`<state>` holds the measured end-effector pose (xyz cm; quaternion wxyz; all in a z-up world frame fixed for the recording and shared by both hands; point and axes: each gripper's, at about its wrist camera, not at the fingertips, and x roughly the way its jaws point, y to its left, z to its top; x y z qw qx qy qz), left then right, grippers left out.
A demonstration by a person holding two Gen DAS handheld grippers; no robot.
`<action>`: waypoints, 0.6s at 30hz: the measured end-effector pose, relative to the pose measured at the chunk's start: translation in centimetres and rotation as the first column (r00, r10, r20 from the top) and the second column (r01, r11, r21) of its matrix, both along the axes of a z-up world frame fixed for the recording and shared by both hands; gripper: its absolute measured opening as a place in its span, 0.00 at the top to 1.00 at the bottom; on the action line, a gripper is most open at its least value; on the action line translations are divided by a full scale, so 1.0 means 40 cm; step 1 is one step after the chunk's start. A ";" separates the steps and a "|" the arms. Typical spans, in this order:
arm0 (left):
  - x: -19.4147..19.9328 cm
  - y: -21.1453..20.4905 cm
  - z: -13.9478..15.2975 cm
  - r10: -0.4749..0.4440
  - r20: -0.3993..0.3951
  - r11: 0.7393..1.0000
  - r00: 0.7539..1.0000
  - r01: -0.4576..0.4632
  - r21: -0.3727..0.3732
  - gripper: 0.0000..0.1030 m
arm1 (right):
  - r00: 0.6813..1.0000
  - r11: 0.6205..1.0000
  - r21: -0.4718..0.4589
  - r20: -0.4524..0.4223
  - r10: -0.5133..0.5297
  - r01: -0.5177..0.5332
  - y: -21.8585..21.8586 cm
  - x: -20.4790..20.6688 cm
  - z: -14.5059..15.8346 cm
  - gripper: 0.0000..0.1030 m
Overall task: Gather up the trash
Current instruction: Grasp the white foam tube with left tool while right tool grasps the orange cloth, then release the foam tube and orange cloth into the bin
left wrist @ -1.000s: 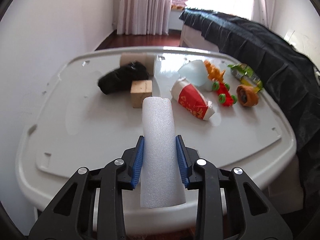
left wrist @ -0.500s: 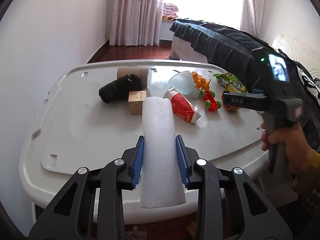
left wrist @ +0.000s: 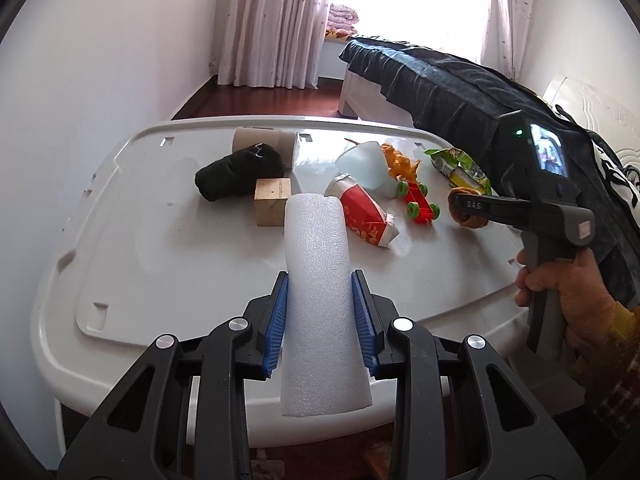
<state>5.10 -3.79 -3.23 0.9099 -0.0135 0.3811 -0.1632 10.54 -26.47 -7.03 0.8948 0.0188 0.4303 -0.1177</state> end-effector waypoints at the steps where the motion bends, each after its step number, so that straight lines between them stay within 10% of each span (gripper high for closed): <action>1: -0.002 -0.001 0.002 -0.002 0.002 1.000 1.000 0.002 0.000 0.70 | 1.000 1.000 0.007 0.011 0.005 -0.005 0.004 -0.014 0.014 0.64; 9: -0.095 0.012 0.047 -0.032 0.010 0.999 0.999 0.032 0.003 0.70 | 0.982 0.986 0.058 0.118 0.147 -0.154 0.128 -0.228 0.174 0.64; 15: -0.228 0.055 0.013 -0.046 -0.086 0.998 0.995 0.049 0.033 0.69 | 0.963 0.956 0.122 0.028 0.267 -0.268 0.254 -0.430 0.124 0.62; 18: -0.294 0.088 -0.035 -0.034 -0.191 0.998 0.981 0.043 0.042 0.58 | 0.952 0.948 0.141 -0.075 0.298 -0.286 0.308 -0.525 0.062 0.34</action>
